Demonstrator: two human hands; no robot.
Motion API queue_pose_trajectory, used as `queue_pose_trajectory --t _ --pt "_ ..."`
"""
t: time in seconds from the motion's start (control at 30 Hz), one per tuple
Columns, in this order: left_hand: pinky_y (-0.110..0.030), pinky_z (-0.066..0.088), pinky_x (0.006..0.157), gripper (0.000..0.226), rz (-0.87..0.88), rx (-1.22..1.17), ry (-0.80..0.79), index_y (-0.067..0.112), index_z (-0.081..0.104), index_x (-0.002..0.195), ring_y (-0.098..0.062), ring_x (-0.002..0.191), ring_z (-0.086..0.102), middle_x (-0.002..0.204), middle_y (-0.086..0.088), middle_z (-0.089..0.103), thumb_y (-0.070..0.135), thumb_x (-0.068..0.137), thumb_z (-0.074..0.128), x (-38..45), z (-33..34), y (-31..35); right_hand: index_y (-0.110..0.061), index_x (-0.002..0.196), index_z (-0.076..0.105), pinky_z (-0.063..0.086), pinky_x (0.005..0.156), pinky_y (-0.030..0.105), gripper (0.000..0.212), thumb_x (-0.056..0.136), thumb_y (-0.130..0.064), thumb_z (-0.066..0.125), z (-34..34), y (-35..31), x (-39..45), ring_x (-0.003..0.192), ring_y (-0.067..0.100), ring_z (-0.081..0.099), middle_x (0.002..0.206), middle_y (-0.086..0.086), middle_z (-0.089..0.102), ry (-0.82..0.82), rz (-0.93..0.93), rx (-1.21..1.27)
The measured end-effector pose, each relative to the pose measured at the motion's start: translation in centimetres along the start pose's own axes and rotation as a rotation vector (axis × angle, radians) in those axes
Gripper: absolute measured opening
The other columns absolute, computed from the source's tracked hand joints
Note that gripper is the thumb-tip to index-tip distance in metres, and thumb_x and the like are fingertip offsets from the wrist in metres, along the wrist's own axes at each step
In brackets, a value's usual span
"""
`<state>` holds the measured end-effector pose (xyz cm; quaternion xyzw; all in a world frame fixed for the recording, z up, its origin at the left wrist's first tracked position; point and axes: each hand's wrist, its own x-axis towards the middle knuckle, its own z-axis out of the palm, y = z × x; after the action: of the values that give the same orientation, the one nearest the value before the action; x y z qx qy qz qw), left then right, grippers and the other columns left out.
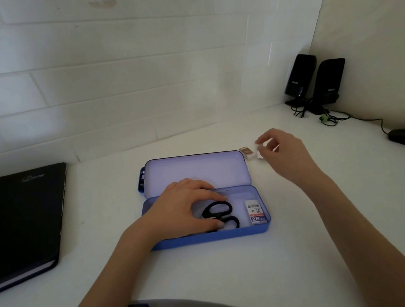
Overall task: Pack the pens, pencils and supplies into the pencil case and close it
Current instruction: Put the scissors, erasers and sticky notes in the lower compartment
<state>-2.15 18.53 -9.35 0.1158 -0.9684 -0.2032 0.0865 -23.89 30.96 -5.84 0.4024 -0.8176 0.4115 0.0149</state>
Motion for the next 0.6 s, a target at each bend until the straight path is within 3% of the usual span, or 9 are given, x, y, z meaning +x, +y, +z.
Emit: queue_pose_trajectory --t 0.1,0.17,0.23,0.33,0.4,0.47,0.53,0.6 --pt "-0.024 0.029 0.097 0.050 0.000 0.008 -0.007 0.050 0.058 0.116 -0.001 0.115 0.044 0.125 0.023 0.052 0.064 0.068 0.063 0.0 -0.1 0.0 -0.020 0.127 0.052 0.040 0.094 0.036 0.035 0.092 -0.020 0.049 1.4 1.5 2.2 0.111 0.026 0.054 0.116 0.009 0.061 -0.077 -0.002 -0.171" --pt "-0.022 0.027 0.096 0.050 0.002 0.015 -0.012 0.049 0.058 0.116 -0.001 0.115 0.043 0.126 0.022 0.052 0.063 0.069 0.065 0.0 -0.2 0.0 -0.026 0.137 0.042 0.018 0.113 0.044 0.042 0.095 -0.025 0.045 2.6 1.9 3.5 0.133 0.024 0.039 0.135 0.007 0.053 -0.186 -0.055 -0.364" --pt "-0.013 0.024 0.093 0.049 0.002 0.013 -0.008 0.048 0.059 0.116 0.000 0.115 0.042 0.125 0.023 0.052 0.062 0.069 0.065 -0.1 -0.2 0.0 -0.031 0.135 0.044 -0.004 0.115 0.050 0.040 0.096 -0.029 0.041 3.9 2.0 4.2 0.141 0.019 0.027 0.134 0.002 0.056 -0.249 -0.091 -0.481" --pt "-0.005 0.019 0.091 0.049 0.005 0.014 -0.008 0.048 0.058 0.116 0.001 0.113 0.041 0.125 0.022 0.052 0.061 0.069 0.066 -0.1 -0.1 0.0 -0.027 0.112 0.062 -0.013 0.112 0.053 0.030 0.095 -0.024 0.037 5.2 2.2 4.5 0.126 0.020 0.048 0.103 0.001 0.070 -0.216 -0.115 -0.549" --pt "-0.006 0.018 0.092 0.050 0.005 0.010 -0.011 0.049 0.058 0.117 0.001 0.113 0.041 0.125 0.023 0.051 0.063 0.069 0.065 -0.1 -0.1 0.0 -0.024 0.098 0.065 -0.006 0.115 0.052 0.025 0.093 -0.022 0.040 5.5 2.4 4.4 0.102 0.021 0.059 0.086 -0.001 0.065 -0.140 -0.150 -0.537" --pt "-0.010 0.020 0.091 0.051 0.003 0.007 -0.014 0.049 0.057 0.117 0.002 0.114 0.040 0.126 0.023 0.050 0.064 0.068 0.063 0.0 -0.1 -0.1 -0.020 0.092 0.065 0.013 0.116 0.046 0.020 0.090 -0.013 0.046 5.4 2.5 4.2 0.090 0.023 0.059 0.078 -0.001 0.060 -0.126 -0.196 -0.405" --pt "-0.016 0.022 0.091 0.052 0.001 0.012 -0.017 0.049 0.057 0.117 0.001 0.114 0.040 0.127 0.022 0.050 0.065 0.068 0.063 0.0 0.0 -0.1 -0.018 0.092 0.066 0.042 0.097 0.033 0.014 0.087 -0.009 0.055 4.7 1.8 3.6 0.081 0.019 0.060 0.080 -0.001 0.063 -0.098 -0.181 -0.092" --pt "-0.015 0.021 0.089 0.053 0.001 0.015 -0.016 0.049 0.058 0.117 0.001 0.114 0.040 0.127 0.022 0.050 0.065 0.067 0.062 0.0 0.0 -0.1 -0.021 0.094 0.066 0.048 0.074 0.016 0.014 0.084 -0.011 0.064 3.2 0.2 2.6 0.071 0.009 0.060 0.081 -0.004 0.066 -0.077 -0.155 0.242"
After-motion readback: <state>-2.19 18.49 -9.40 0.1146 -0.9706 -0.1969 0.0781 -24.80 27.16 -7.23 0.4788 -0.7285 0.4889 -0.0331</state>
